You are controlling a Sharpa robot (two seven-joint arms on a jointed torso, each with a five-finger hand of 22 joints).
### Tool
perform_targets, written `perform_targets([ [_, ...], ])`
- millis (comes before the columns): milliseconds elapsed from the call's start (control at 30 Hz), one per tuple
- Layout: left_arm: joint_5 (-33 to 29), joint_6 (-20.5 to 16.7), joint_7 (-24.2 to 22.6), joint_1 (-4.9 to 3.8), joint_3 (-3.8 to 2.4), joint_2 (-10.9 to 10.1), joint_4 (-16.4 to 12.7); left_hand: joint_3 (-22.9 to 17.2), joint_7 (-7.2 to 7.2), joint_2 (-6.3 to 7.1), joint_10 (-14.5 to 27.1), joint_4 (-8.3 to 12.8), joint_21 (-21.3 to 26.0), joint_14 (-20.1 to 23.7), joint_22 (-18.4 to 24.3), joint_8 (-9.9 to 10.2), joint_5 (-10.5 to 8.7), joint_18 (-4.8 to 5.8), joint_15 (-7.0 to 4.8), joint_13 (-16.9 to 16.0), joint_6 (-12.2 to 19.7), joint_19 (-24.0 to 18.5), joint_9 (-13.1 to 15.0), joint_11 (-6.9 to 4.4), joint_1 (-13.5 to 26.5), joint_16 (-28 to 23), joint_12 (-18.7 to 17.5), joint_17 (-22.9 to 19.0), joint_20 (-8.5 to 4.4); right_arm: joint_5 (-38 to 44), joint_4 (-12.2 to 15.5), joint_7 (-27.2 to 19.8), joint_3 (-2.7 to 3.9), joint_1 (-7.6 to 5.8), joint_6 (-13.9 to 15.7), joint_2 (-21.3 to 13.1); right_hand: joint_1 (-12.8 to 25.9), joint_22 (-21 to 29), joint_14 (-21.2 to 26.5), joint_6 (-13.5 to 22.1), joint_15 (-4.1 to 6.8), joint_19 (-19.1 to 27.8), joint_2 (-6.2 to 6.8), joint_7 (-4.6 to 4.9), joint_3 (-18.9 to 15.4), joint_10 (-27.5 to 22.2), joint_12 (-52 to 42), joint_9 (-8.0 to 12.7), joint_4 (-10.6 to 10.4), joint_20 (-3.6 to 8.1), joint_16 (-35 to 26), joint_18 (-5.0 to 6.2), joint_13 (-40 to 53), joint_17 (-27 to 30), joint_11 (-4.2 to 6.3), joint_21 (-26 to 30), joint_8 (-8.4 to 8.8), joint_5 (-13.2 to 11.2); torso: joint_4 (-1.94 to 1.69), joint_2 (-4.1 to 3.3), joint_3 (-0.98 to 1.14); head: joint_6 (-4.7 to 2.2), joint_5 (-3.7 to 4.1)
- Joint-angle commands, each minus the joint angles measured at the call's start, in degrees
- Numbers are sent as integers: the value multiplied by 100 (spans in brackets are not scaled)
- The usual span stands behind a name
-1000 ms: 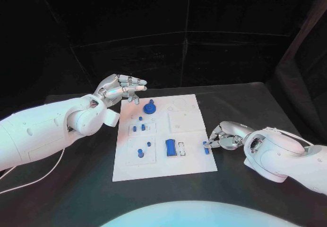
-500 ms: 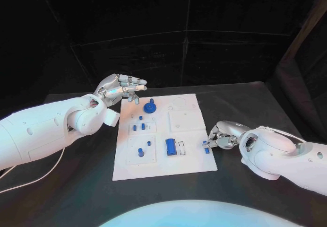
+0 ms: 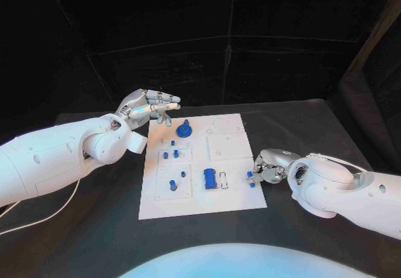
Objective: Assemble the parts on the task board
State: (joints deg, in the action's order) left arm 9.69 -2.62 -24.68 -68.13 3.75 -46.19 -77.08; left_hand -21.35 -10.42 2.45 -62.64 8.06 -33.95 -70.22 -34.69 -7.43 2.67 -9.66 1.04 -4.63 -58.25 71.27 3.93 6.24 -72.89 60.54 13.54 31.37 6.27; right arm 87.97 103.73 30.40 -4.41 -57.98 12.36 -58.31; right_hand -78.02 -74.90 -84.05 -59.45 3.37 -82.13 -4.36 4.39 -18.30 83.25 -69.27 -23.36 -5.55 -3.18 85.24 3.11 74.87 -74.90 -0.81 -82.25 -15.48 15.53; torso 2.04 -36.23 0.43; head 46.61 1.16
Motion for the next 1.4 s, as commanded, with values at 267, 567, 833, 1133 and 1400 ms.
perform_targets([
  [267, -28, 66, -32, -7, -4, -9, -14, 23, -1, -37, 32, -1, 41, 30, 11, -45, 25, -76, 5, -8, 38, -24, -1, -10, -28, -33, 33, -9, 34, 730, -62, 297, -18, 72, -480, 160, -739, -567, -423, 38, 28, -9, -201, 21, 344, 24, -258, 21, 462, 28, 41, -40, 409, -671, 82, 20, 63, -426, -3, 3, 0, 12, -11],
  [567, -28, 64, -34, -7, -3, -20, -17, 25, -3, -45, 36, -8, 44, 31, 13, -47, 25, -76, 6, -8, 38, -25, -1, -8, -22, -32, 37, -10, 35, 1031, -66, 557, -17, 99, -682, 257, -708, -536, -411, 91, 0, 20, -196, 61, 406, -36, -139, 55, 490, 10, 13, -32, 340, -625, 49, 51, 134, -417, 1, 1, 0, 13, -15],
  [833, -28, 63, -32, -7, -3, -25, -23, 25, -3, -45, 36, -8, 44, 31, 13, -47, 25, -76, 6, -8, 38, -25, -1, -8, -22, -32, 37, -10, 35, 1040, -7, 630, -16, 103, -555, 272, -722, -511, -402, 71, -2, 45, -205, 74, 667, -103, -43, 138, 568, 0, -15, -22, 284, -594, 48, 84, 261, 852, -6, 3, 2, 22, -15],
  [1133, -28, 60, -27, -7, -3, -28, -23, 25, -3, -45, 36, -8, 44, 31, 13, -47, 25, -76, 6, -8, 38, -25, -1, -8, -22, -32, 37, -10, 35, 742, 153, 563, -15, 104, 128, 228, -585, -591, -423, -48, 27, -22, -141, 26, 1033, -27, -166, 175, 538, 17, 28, -43, 349, -678, 78, 19, 303, 1061, -2, 5, 0, 25, -40],
  [1400, -28, 45, -27, -7, -3, -31, -30, 25, -3, -45, 36, -8, 44, 31, 13, -47, 25, -76, 6, -8, 38, -25, -1, -8, -22, -32, 37, -10, 35, -30, 292, 322, -13, 101, 1058, 107, -380, -642, -434, -160, 48, -65, 20, -11, 1318, 17, -212, 196, 436, 41, 54, -56, 373, -729, 113, -23, 334, 1029, -3, 5, -6, 14, -45],
])
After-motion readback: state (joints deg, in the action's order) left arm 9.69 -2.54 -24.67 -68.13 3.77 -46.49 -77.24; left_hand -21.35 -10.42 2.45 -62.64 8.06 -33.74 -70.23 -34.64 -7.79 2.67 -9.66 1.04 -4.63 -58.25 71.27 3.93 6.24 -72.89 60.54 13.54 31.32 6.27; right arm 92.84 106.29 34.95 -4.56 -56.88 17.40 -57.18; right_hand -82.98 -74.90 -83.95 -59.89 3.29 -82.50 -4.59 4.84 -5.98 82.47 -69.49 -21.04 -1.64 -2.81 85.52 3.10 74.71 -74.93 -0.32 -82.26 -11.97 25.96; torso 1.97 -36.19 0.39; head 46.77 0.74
